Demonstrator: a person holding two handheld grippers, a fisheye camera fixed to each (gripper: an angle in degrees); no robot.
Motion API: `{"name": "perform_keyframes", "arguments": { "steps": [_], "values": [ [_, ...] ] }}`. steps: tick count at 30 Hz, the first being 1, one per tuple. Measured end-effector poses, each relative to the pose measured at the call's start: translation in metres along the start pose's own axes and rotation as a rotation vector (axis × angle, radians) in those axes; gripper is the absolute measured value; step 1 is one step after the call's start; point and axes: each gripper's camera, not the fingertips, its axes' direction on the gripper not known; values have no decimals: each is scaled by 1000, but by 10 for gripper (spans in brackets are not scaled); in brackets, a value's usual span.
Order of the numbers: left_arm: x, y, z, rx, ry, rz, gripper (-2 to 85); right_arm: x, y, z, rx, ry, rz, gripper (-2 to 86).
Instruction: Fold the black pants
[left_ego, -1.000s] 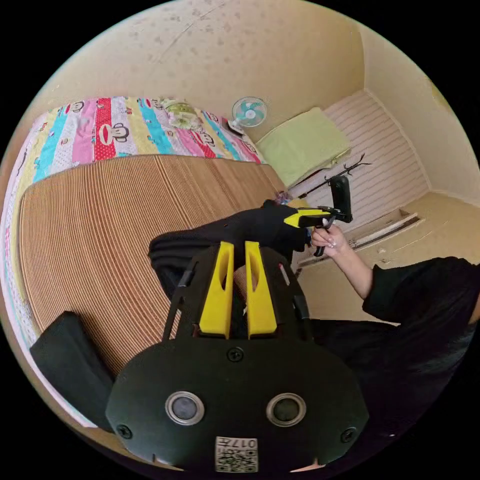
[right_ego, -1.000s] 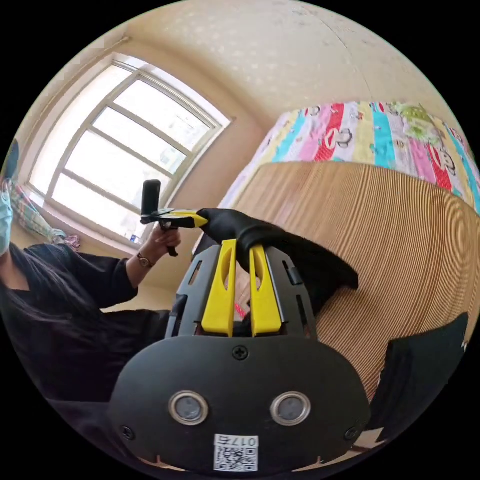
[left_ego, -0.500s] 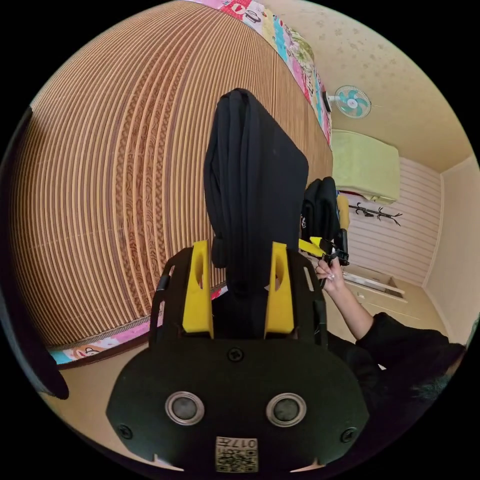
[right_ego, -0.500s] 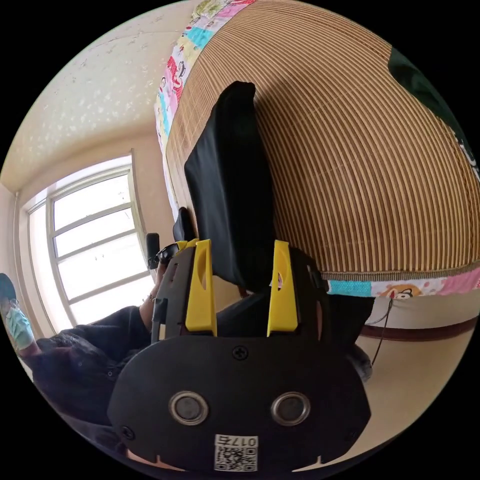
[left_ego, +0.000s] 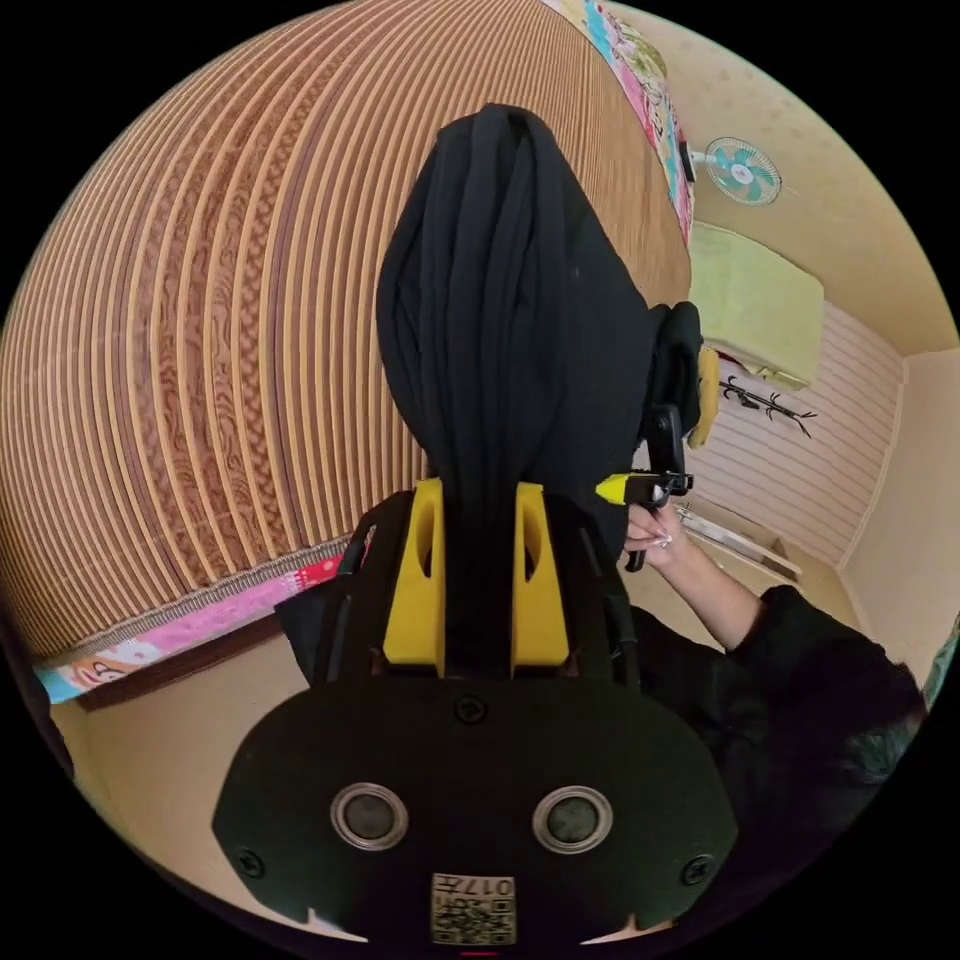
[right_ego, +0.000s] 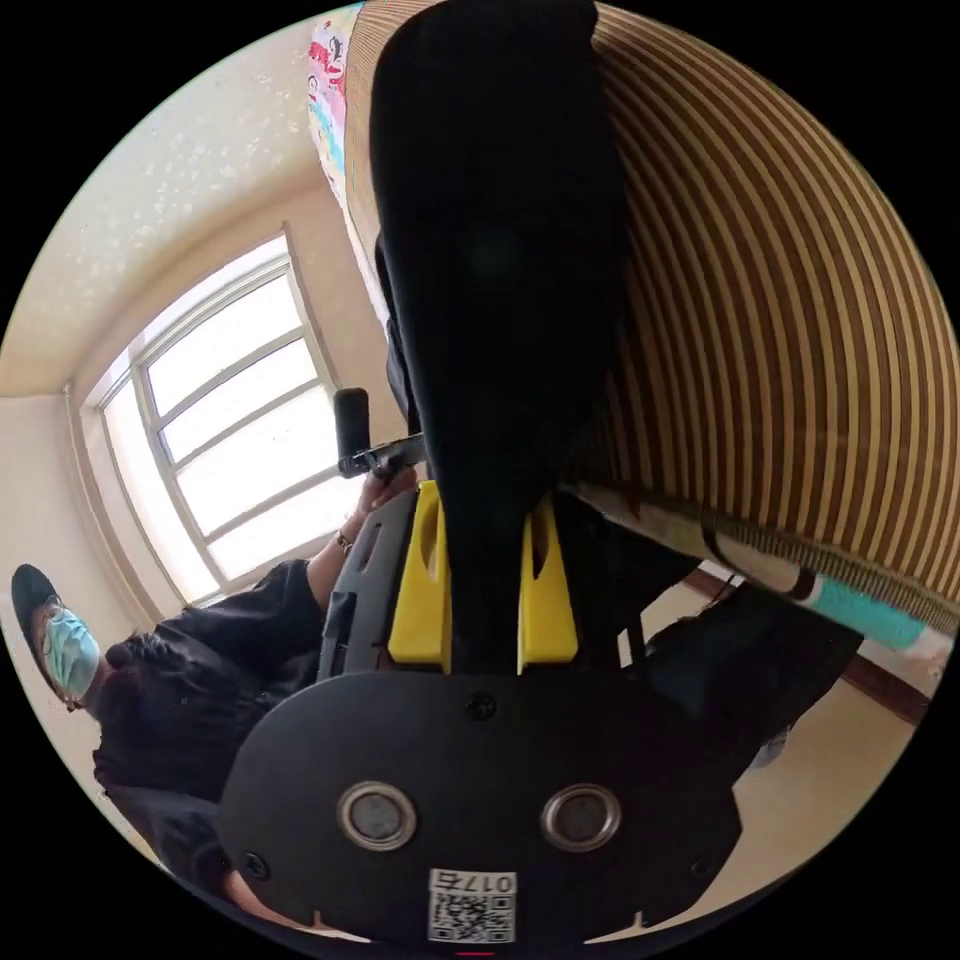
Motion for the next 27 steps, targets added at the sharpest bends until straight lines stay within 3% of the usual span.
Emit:
{"name": "perform_keyframes", "arguments": {
  "steps": [6, 19, 23, 27],
  "values": [
    [68, 33, 15, 30, 233, 47, 97, -59, 69, -73, -8, -36, -156, 79],
    [347, -32, 82, 197, 292, 436, 95, -240, 165, -318, -73, 270, -602, 76],
    [399, -66, 163, 73, 211, 524, 101, -225, 196, -385, -40, 468, -531, 83],
    [401, -74, 259, -285, 114, 519, 65, -144, 218, -433, 53, 831, -175, 70]
  ]
}}
